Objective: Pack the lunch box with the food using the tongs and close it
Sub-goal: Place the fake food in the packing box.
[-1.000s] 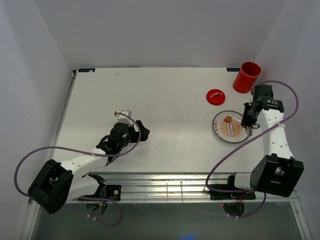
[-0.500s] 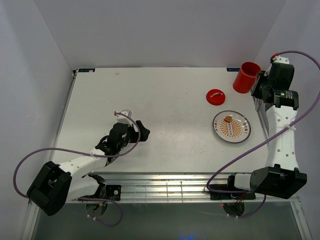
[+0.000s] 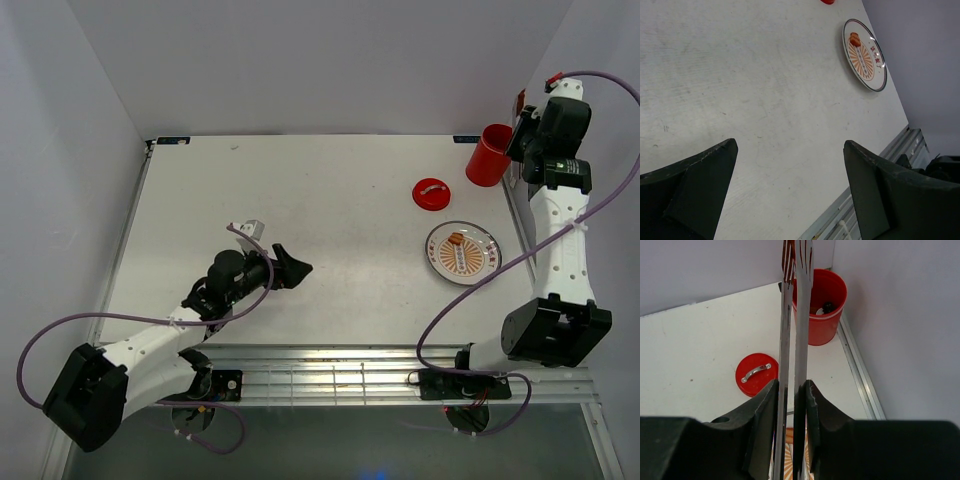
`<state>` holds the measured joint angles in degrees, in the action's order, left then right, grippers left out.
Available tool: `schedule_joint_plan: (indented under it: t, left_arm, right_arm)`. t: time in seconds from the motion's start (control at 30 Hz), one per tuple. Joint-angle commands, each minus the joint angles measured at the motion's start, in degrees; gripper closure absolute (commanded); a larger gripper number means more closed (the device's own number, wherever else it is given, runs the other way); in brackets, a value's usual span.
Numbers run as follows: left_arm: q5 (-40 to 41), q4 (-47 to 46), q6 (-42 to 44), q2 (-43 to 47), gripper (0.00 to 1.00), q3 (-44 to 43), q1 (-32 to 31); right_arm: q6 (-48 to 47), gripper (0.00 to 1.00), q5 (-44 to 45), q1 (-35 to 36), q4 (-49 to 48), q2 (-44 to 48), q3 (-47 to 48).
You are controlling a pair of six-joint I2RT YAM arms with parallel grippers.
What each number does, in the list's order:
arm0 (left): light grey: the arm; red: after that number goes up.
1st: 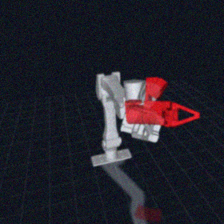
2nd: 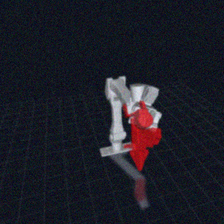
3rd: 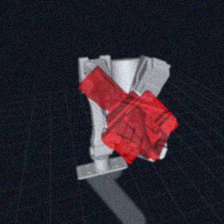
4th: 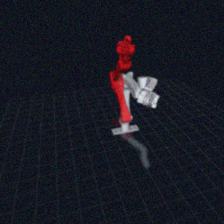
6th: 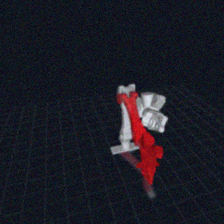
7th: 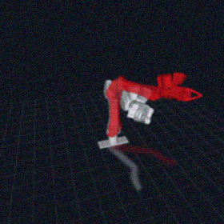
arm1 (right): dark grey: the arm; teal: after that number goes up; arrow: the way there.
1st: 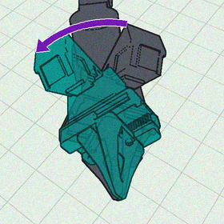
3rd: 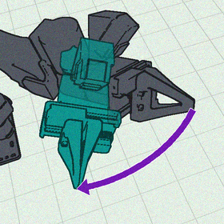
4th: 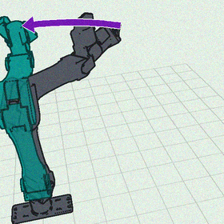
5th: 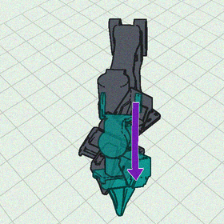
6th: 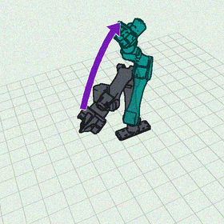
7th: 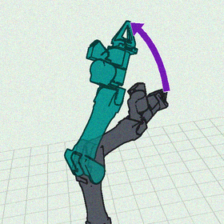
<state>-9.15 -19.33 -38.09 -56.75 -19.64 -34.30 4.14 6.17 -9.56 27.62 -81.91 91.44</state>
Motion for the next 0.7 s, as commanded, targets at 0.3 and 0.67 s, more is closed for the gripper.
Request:
schedule_joint_plan:
  t: [0.3, 0.67]
  left_arm:
    - [-11.2, -6.7, -5.4, -3.5, 0.02, 0.6, -0.2]
    - [-14.0, -9.3, -6.7, -8.4, 0.02, 0.5, -0.2]
  right_arm:
    - [1.0, 0.71, -0.9, -0.6, -13.7, -9.0, -0.1]
    - [1.8, 0.69, -1.5, -1.7, -14.7, -17.6, 2.1]
